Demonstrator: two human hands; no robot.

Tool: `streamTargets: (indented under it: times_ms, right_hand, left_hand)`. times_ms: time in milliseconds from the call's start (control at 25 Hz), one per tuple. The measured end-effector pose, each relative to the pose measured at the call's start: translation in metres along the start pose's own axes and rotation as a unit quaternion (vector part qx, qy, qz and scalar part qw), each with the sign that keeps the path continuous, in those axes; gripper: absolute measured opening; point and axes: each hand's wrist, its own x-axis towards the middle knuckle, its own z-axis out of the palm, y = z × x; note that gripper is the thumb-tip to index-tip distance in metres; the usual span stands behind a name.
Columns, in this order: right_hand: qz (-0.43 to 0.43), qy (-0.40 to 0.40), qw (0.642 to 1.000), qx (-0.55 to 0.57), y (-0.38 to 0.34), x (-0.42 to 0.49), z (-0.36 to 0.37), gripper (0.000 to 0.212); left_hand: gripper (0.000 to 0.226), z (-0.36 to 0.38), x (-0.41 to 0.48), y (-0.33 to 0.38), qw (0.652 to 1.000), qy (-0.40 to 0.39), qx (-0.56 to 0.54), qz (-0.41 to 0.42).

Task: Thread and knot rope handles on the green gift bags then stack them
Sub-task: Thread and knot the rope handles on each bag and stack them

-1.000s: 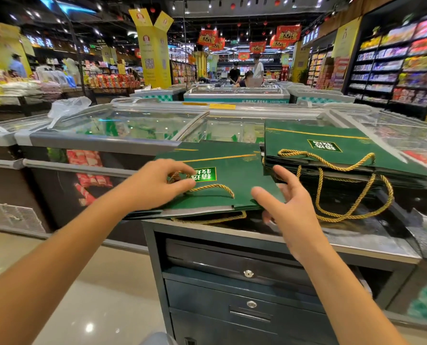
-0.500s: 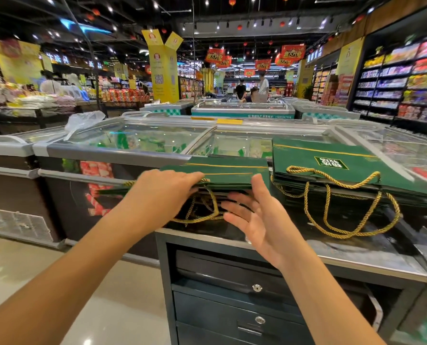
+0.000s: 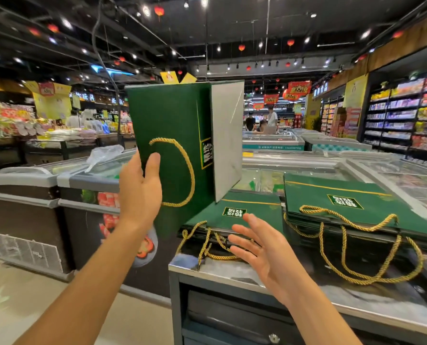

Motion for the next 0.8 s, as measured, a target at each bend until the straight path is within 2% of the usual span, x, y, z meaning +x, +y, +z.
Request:
streamTargets:
  times_ms: [120,200,320,480,680,800]
  right_hand:
    - [0.003,0.016,0.999,-0.043,0.001,0.0,0.004,0.074]
    - [0.007,0.015,0.999,-0.046,0.003,0.0,0.004,0.089]
    - [-0.003,-0.002,1.0,-0.015,0.004,0.001,0.001,0.071]
    - [-0.021,0.024,0.998,-0.06,0.001,0.0,-0.011,0.046]
    - [0.001,0.074,0.99,-0.121,-0.002,0.0,-0.038,0.03]
    - [0.015,0.098,0.978,-0.184,0.002,0.001,-0.051,0.03]
  left_hand:
    - [0.018,0.018,-0.012,-0.006,0.987,0.071,-0.106,-0.1]
    - [0.016,0.03,-0.026,-0.012,0.954,0.081,-0.221,-0.186]
    - [0.025,0.042,-0.054,-0.02,0.9,0.071,-0.325,-0.282]
    - [0.011,0.045,-0.086,-0.026,0.877,0.092,-0.301,-0.363]
    - [0.015,0.028,-0.122,-0.044,0.845,0.022,-0.285,-0.451]
    - [0.019,0.02,-0.138,-0.049,0.851,-0.039,-0.231,-0.47]
